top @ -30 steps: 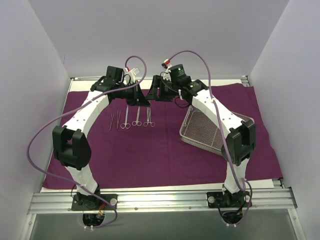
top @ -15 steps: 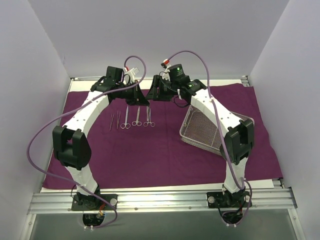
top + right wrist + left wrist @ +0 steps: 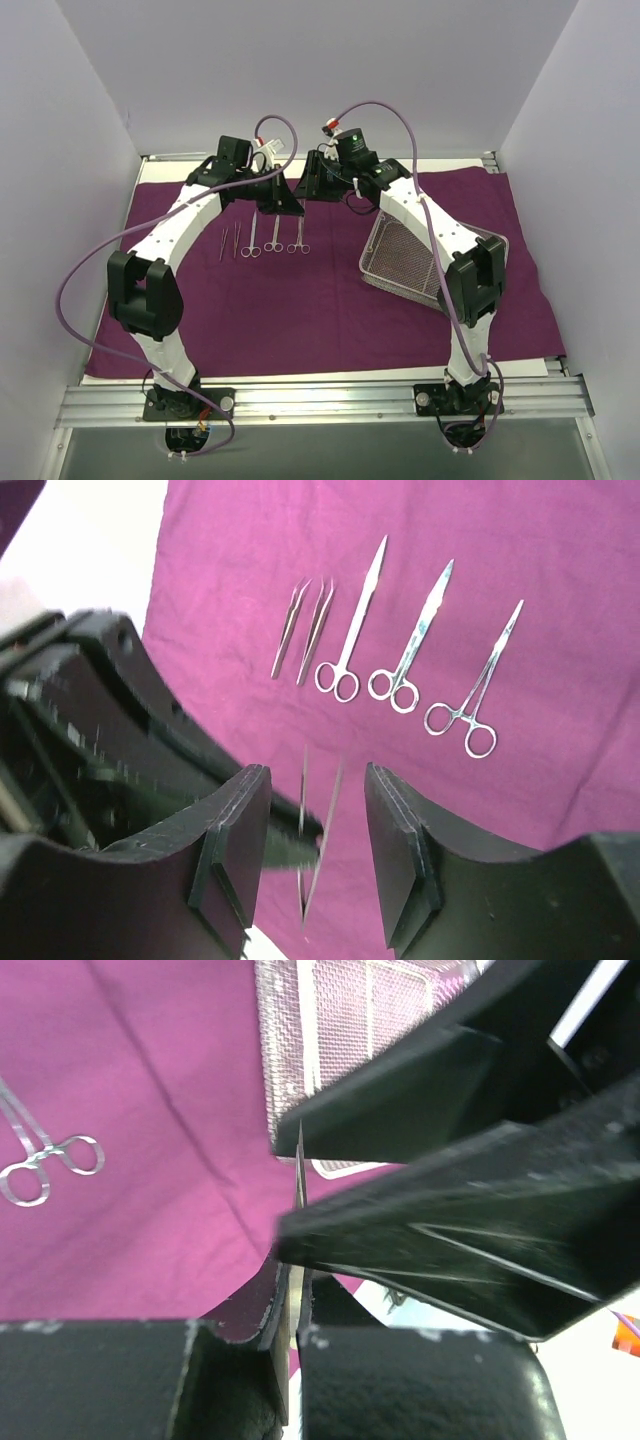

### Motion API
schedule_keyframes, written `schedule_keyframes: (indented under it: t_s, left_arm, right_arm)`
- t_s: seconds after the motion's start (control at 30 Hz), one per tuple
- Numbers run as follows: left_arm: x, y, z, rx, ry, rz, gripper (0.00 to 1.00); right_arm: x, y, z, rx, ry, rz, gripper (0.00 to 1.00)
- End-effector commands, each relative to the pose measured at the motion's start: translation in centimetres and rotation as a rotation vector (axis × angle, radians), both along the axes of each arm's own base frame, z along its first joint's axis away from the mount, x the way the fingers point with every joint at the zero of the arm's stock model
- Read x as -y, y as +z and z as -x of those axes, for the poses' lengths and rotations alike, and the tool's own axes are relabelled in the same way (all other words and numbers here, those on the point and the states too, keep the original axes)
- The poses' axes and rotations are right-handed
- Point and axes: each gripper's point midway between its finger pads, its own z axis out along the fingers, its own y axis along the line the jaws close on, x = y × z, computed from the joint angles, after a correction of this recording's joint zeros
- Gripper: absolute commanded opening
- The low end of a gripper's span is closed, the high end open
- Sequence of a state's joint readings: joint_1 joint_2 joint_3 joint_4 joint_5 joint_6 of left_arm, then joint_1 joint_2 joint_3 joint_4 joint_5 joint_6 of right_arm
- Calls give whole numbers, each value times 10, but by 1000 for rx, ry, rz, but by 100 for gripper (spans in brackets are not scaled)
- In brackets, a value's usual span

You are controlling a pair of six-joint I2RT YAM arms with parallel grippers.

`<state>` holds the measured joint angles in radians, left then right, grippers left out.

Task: Open and lay out the surgical kit
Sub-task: Place the medical item in the surgical kit.

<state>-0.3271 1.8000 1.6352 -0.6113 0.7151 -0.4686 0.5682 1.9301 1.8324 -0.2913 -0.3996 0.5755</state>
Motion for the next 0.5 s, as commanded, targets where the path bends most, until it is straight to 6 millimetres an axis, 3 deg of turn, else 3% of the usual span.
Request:
schedule_keyframes:
  t_s: [0.0, 0.07, 0.17, 0.3, 0.43, 0.47]
  left_arm:
    - [11, 41, 9, 108, -55, 84, 2]
    - [11, 41, 11, 105, -59, 82, 2]
    - [11, 41, 10, 107, -58, 85, 2]
    - [12, 45, 7, 118, -55, 84, 2]
    - [13, 47, 2, 120, -51, 79, 2]
    - [13, 49, 0, 128, -51, 77, 2]
  right_arm:
    - [3, 6, -15, 42, -37, -2, 42]
    - [6, 13, -16, 59, -44, -10, 41]
    - [4, 7, -15, 37, -34, -11, 41]
    - [-2, 0, -10, 13, -11, -18, 31]
    - [-8, -6, -3, -1, 7, -10, 30]
    - [-9, -8, -2, -8, 10, -11, 25]
